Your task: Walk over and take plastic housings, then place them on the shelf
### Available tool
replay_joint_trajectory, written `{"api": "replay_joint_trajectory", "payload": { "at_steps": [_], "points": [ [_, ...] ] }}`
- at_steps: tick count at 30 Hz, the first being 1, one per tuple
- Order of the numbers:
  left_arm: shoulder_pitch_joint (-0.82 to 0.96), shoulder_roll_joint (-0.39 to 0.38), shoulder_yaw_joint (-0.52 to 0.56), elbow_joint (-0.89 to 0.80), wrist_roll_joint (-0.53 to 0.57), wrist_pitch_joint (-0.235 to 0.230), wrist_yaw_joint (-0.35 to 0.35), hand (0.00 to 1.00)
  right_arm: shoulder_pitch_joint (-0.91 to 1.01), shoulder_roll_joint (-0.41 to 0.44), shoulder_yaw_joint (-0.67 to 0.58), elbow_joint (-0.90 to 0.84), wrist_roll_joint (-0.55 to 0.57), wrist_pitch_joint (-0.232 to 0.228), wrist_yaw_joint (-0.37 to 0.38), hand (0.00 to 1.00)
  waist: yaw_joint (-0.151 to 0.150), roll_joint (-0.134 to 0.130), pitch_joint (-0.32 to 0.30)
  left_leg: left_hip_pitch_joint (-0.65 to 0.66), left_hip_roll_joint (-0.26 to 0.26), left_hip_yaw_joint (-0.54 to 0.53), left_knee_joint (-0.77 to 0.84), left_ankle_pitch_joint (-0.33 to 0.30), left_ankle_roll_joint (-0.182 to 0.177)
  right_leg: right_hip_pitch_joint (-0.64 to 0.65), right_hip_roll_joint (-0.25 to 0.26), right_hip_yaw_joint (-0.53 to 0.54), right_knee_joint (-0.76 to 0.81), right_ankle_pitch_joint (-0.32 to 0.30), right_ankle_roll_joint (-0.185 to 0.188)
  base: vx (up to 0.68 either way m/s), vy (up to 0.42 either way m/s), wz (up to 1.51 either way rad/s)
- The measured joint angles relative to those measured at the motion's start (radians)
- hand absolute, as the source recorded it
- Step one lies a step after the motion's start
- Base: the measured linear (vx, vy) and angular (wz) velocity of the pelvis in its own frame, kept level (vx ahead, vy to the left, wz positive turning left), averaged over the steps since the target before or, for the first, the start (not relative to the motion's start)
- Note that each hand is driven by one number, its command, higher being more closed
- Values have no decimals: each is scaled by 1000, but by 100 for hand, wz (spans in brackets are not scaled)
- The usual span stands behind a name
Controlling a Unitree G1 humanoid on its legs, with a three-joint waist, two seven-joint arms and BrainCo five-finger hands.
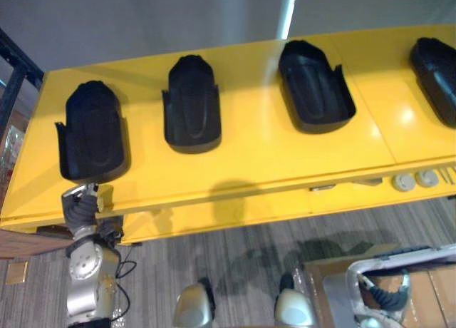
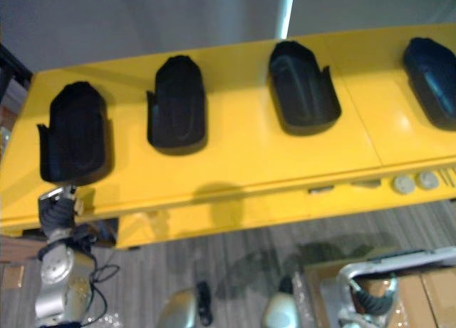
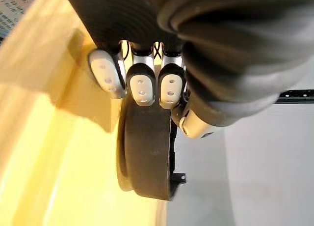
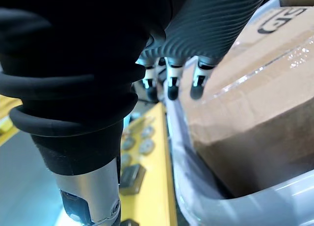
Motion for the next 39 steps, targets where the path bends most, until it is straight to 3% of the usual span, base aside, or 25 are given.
{"api": "replay_joint_trajectory", "payload": {
  "at_steps": [5,9,21,31,36,39],
  "points": [
    [-69,26,28,72,2,-1,0,100,-2,-11,0,-1,0,1,1,0,-1,-9,8,0,0,3,1,0,0,-3,0,8,2,0,0,-2,4,-2],
    [-124,64,30,107,1,-10,4,100,-25,-19,0,-1,0,1,1,0,-3,-11,51,-1,4,7,8,0,0,-10,2,14,11,0,0,-17,2,-3],
    [-234,138,62,237,-7,-40,35,100,-53,-30,1,-2,0,1,1,0,-5,-32,78,-3,11,25,14,0,0,-37,8,39,36,-7,4,-9,1,-5],
    [-288,177,75,299,-45,-55,46,100,-67,-42,2,-20,1,1,3,0,-13,-33,86,-18,14,24,27,0,0,-60,9,41,50,-10,7,0,0,0],
    [-250,177,75,260,-44,-37,45,100,-66,-34,2,-20,1,1,6,0,-10,-33,85,-14,11,20,16,2,-1,-48,9,36,43,-10,7,-1,-1,1],
    [-148,118,76,143,-42,-25,44,100,-41,-1,1,-20,1,5,6,0,-9,-29,76,7,2,-3,-12,14,-4,-5,4,5,11,-8,9,56,-13,24]
  ]
}}
